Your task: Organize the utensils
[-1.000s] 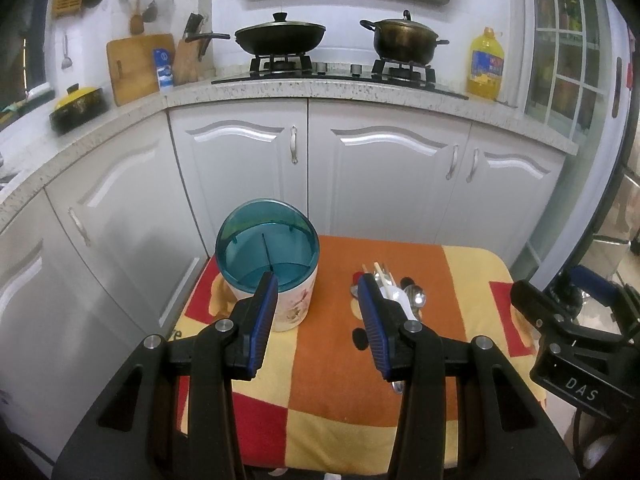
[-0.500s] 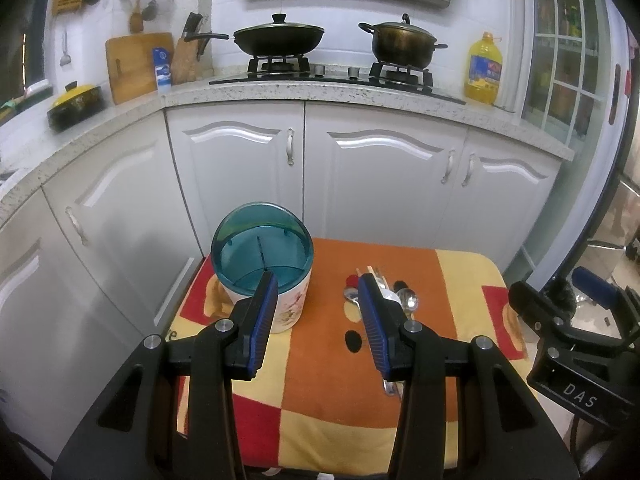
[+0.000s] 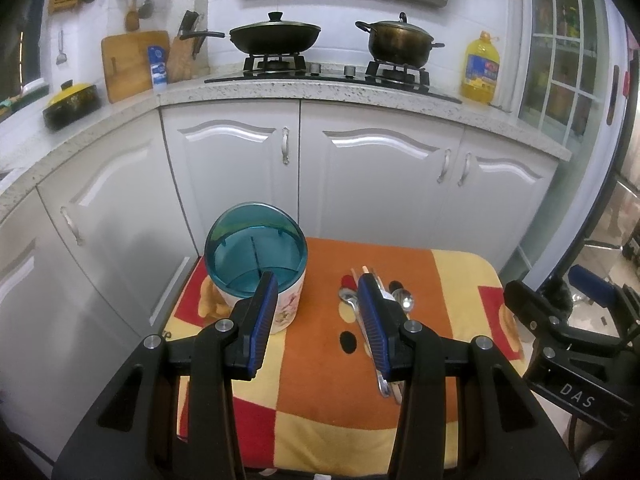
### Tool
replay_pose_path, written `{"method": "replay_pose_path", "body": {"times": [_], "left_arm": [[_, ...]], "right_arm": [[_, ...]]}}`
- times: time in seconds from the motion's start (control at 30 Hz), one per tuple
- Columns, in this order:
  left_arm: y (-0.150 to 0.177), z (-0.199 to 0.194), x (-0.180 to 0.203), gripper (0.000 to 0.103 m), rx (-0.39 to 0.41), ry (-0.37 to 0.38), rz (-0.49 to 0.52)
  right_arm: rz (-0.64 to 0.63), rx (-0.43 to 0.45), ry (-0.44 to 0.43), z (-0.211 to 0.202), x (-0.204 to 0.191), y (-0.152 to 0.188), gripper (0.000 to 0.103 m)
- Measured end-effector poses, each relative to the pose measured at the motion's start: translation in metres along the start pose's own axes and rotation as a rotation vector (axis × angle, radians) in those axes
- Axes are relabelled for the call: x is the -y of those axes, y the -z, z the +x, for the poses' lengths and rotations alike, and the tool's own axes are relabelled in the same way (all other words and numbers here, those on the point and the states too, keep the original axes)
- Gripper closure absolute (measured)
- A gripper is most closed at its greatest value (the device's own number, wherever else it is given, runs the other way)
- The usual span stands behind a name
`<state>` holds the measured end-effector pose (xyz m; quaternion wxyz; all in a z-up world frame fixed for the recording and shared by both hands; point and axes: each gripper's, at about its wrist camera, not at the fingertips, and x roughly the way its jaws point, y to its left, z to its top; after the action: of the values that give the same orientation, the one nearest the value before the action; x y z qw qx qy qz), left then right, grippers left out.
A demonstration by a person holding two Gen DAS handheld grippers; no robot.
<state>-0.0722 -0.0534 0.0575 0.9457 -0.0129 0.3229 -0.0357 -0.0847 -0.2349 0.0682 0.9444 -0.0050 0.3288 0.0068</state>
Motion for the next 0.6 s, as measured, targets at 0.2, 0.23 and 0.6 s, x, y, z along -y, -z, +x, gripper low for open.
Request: {"method": "replay_pose_path", "body": {"times": [0.2, 0.23, 0.6], "left_arm": [[0.0003, 0.0028, -0.0013, 0.062, -0.002, -0.003, -0.01], [0.0003, 0.0035, -0.0025, 0.062, -0.004, -0.003, -0.012], [0.0026, 0.0056, -0.0069, 0.062, -0.008, -0.013, -0.027]], "right_arm": [[0.005, 0.001, 0.002, 0.0026, 0.0012, -0.0023, 0.008], [0.006, -0.003, 0.004, 0.0037, 0.0021, -0.0019, 0.008], [0.014, -0.017, -0.011, 0.0075, 0.0018, -0.0027, 0.008]]}}
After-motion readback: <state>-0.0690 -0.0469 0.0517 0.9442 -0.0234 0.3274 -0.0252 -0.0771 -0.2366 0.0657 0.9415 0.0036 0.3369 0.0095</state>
